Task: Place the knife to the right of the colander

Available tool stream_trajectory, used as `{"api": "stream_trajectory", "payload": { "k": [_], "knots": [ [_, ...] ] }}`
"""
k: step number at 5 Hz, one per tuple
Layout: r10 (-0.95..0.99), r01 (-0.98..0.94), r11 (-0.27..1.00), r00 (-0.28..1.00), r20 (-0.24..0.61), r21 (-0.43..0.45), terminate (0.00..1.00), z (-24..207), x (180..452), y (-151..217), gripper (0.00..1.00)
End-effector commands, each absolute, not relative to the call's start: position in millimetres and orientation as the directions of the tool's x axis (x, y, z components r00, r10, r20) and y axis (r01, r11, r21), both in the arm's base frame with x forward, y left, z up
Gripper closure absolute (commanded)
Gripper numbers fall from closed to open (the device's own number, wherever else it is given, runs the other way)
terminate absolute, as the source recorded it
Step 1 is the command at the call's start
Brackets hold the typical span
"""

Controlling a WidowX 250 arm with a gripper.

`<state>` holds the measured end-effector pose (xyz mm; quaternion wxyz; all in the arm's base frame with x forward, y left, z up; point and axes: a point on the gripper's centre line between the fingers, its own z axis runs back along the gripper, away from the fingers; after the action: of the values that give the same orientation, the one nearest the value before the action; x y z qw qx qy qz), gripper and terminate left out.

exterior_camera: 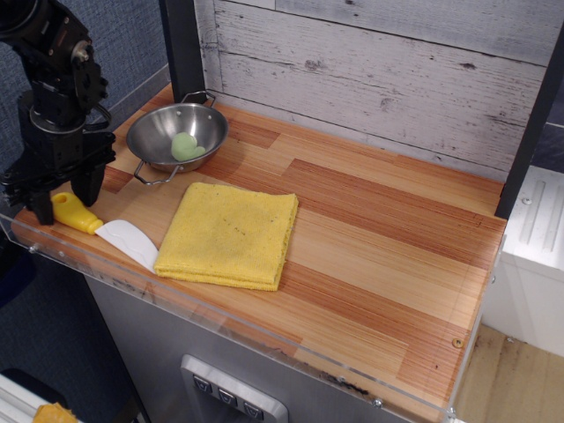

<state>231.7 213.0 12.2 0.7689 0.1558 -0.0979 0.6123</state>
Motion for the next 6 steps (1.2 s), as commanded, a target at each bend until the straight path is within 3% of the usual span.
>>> {"api": "stream_trajectory", "payload": {
  "k": [1,2,3,5,6],
  "knots": [
    [0.905,-0.976,0.183,0.213,0.367,0.115,0.0,20,229,215,1.0],
    [0.911,-0.98,0.174,0.196,0.363,0.093,0.0,29,230,215,1.0],
    [0.936,-0.992,0.11,0.123,0.329,0.058,0.0,55,238,220,1.0],
    [0.93,-0.998,0.046,0.026,0.366,-0.047,0.0,124,246,226,1.0],
    [0.934,-0.994,0.073,0.038,0.356,-0.085,0.0,141,253,215,1.0]
  ]
}}
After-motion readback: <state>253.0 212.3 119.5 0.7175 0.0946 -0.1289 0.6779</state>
